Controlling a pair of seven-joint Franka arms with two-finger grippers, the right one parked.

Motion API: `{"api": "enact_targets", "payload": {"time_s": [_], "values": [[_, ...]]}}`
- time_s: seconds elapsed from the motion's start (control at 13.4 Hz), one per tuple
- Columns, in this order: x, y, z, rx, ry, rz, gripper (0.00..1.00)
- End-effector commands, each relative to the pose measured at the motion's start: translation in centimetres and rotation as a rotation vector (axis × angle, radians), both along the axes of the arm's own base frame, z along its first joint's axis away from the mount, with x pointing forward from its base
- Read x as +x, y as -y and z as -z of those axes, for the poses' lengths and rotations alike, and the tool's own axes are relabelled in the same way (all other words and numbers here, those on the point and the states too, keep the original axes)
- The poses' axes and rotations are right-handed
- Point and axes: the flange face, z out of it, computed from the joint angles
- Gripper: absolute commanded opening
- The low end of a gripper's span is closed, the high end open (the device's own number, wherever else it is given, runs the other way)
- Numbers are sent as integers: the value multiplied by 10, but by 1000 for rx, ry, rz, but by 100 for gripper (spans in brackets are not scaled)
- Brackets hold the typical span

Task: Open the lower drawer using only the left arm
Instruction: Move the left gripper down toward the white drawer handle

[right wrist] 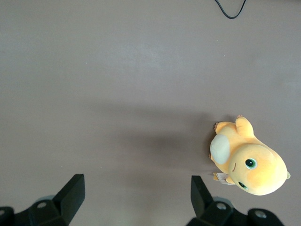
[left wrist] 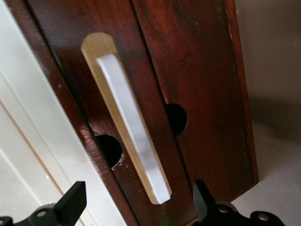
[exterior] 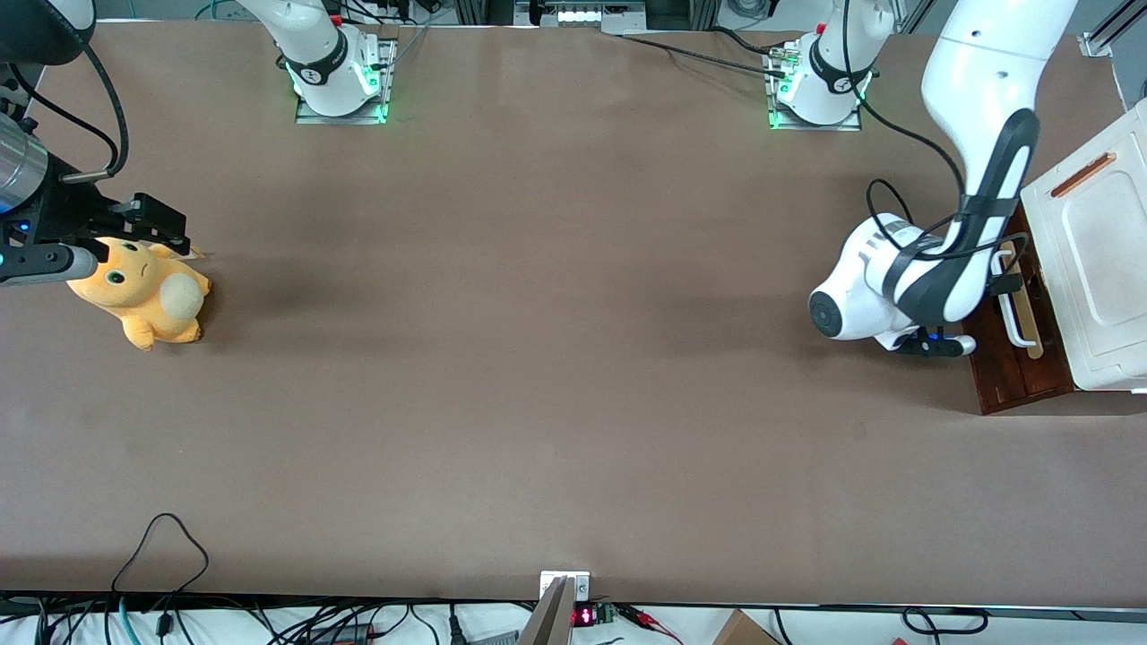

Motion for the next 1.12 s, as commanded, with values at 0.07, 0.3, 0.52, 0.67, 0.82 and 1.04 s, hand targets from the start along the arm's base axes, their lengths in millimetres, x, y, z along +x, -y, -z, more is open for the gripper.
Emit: {"api": "enact_targets", "payload": {"time_s": [0.07, 0.3, 0.52, 0.67, 0.82, 1.04], "values": [[-5, 1, 6, 106, 26, 20, 100], [-7, -2, 9, 135, 29, 36, 100], [-2, -5, 12, 160, 24, 87, 100], [1, -7, 11, 145, 15, 92, 100], [3, -7, 14, 121, 3, 104, 100], [2, -12, 28, 133, -17, 114, 100]]}}
